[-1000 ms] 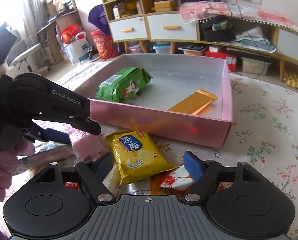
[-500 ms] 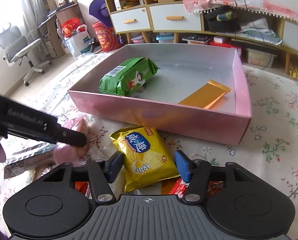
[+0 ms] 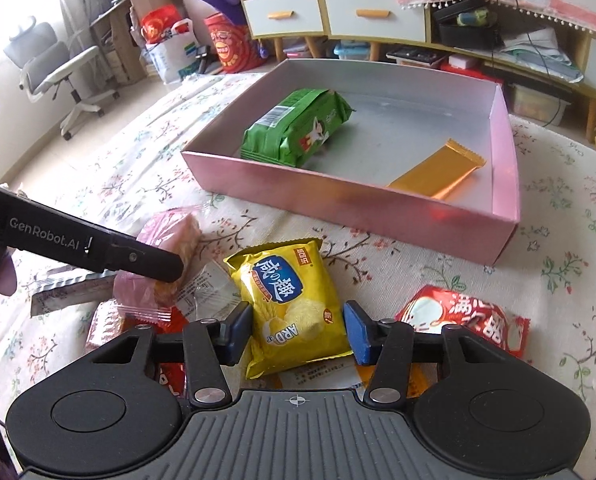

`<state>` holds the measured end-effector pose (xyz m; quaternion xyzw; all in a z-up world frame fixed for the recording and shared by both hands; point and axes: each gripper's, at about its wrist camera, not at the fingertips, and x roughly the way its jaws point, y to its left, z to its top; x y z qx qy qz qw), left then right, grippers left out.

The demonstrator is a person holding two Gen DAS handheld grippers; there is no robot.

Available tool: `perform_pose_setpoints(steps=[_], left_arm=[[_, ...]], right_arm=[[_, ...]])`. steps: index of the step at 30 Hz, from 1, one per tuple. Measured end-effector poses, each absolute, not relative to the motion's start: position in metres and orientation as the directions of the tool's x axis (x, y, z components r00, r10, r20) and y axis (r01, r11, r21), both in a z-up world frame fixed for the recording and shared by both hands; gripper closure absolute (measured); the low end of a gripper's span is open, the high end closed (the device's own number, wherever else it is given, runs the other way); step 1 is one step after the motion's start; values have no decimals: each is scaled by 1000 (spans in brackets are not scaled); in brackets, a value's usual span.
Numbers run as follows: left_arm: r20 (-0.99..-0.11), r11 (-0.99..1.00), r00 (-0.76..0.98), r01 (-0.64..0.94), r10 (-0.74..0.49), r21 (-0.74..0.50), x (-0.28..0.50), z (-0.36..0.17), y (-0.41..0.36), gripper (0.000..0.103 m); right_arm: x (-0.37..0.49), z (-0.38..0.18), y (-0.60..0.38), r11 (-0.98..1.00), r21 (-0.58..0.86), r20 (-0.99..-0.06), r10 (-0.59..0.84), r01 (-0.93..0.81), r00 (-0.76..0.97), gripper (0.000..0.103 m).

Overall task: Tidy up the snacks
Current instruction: 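Grasp the pink wrapped cake with left tool while right tool grasps yellow chip bag, then lower both snacks into the pink box beside the others and release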

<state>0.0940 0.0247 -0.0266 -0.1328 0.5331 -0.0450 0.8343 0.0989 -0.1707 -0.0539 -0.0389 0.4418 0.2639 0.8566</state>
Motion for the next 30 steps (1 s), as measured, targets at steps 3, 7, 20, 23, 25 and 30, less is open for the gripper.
perform_pose_setpoints(steps=[3,7,20,23,25,30], left_arm=[[-869,958,453,-100,-198,-270,92,-28,29,61],[-863,951,475,-151,-171,-271,94,-31,29,60],[-845,962,509,-109,-163,-251,94,-16,27,69],[-837,960,516,-91,-183,-266,93,-10,31,69],[-828,957,524,-77,-200,-280,92,-4,33,69],[-796,950,556,-35,-239,-310,93,8,34,69]], right_arm=[[99,-56,-165,866,151,-779,402,-477,481,47],[101,-59,-159,875,125,-782,377,-467,496,43],[103,-48,-163,895,172,-780,380,-412,498,51],[104,-42,-169,903,199,-780,381,-381,496,51],[101,-36,-172,902,218,-773,392,-372,498,51],[99,-16,-180,903,246,-738,410,-352,536,51]])
